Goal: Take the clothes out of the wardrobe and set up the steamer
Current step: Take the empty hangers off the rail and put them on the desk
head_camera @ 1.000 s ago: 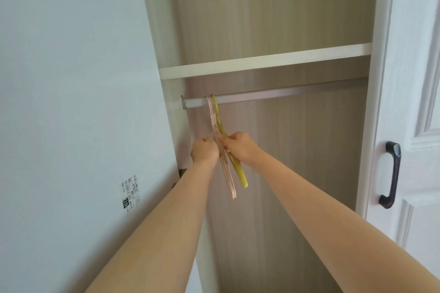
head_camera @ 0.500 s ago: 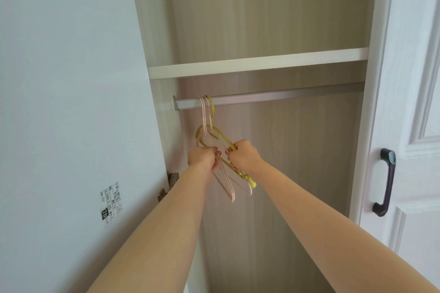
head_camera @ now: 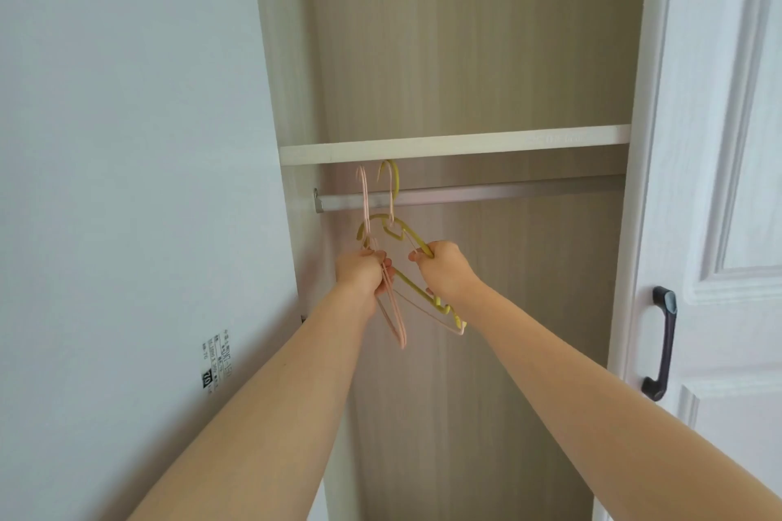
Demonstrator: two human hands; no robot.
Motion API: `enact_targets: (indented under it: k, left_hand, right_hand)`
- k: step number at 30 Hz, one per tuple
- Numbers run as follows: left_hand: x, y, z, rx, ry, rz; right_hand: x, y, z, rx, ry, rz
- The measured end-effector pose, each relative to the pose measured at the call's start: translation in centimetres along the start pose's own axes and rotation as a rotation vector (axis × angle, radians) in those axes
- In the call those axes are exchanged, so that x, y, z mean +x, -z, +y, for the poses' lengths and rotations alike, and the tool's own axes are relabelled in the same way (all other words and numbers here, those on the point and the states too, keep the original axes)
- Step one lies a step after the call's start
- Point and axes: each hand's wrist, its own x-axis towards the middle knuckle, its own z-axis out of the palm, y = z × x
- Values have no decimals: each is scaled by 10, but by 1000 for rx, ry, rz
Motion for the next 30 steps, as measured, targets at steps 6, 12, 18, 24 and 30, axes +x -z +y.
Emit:
enact_targets:
  k: [6, 12, 18, 24, 30]
  left_hand:
    - [-34, 0, -16, -9, -56, -54]
    - [-89, 2, -62, 27, -63, -85]
    - [-158, 17, -114, 80, -25, -132]
    - [-219, 45, -172, 197, 30, -153]
    - [-274, 73, -215, 183, 150, -152]
  right_hand:
    - [-37, 12, 6, 2, -26, 46]
    - [-102, 24, 30, 53, -65, 125]
    - [-185, 30, 72, 127, -143, 88]
    - [-258, 25, 120, 169, -259, 75]
    - [-324, 28, 154, 205, -345, 56]
